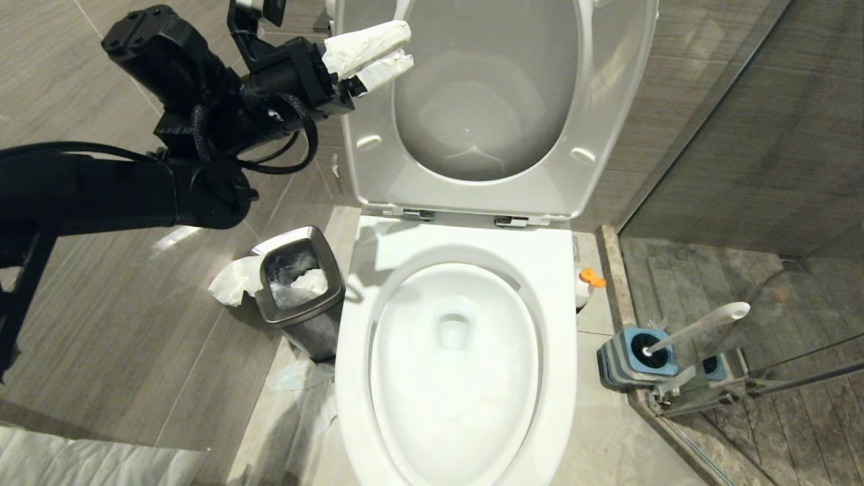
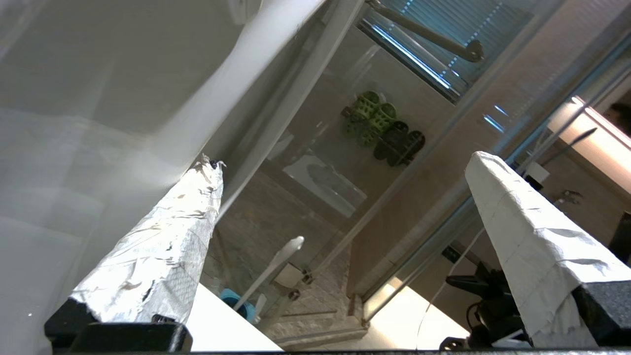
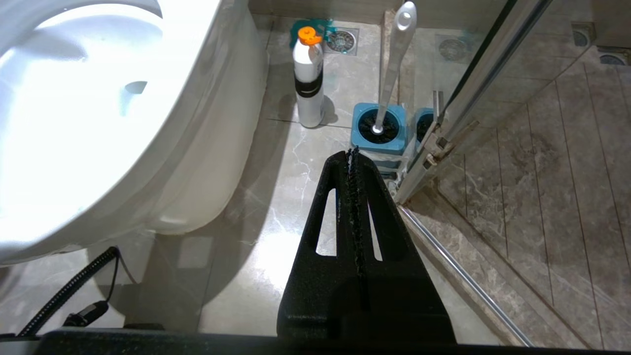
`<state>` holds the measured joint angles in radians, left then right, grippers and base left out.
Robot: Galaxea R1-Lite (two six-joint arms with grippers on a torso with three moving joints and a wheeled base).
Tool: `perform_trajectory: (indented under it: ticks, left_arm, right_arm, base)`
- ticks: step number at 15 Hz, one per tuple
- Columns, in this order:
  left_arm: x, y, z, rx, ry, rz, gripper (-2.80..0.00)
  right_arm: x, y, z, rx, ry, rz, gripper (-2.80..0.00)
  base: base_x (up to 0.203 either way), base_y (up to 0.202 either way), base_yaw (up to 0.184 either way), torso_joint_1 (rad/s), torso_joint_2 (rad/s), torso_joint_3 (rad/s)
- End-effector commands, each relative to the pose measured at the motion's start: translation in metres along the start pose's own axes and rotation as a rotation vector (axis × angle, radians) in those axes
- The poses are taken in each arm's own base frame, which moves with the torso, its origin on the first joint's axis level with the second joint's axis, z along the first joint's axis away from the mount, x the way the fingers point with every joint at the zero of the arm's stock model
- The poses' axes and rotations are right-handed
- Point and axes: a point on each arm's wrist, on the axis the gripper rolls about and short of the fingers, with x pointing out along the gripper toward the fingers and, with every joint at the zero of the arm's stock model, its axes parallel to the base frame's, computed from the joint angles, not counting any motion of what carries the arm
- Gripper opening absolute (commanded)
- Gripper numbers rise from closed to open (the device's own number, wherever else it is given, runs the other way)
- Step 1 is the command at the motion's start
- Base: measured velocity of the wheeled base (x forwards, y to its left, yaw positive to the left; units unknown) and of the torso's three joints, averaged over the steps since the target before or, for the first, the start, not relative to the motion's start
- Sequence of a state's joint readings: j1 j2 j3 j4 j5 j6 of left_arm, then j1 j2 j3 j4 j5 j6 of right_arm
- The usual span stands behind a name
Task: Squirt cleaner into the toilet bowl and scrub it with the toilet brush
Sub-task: Use the left hand to lift the toilet lid slightly
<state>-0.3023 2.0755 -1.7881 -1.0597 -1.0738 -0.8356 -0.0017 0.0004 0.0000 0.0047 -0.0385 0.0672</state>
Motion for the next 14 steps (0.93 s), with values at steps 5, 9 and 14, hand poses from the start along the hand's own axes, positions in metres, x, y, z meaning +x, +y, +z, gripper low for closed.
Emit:
perform_trajectory:
  ticks: [5, 9, 14]
  left_arm:
    - [-0.002, 0.011, 0.005, -0.022, -0.006, 0.042, 0.0]
    - [0.001, 0.026, 0.0, 0.015, -0.02, 0.081, 0.0]
    - [0.0, 0.044, -0.02, 0.094, -0.007, 0.116, 0.0]
  right_arm:
    - [0.0, 0.0, 0.0, 0.0, 0.0, 0.0, -2.8]
    - [0.0, 0.0, 0.0, 0.0, 0.0, 0.0, -2.8]
    - [0.0, 0.0, 0.0, 0.0, 0.0, 0.0, -2.8]
  base:
    - [0.0, 0.0, 0.0, 0.0, 0.0, 0.0]
    - [0.0, 0.0, 0.0, 0.0, 0.0, 0.0]
    - [0.0, 0.0, 0.0, 0.0, 0.0, 0.0]
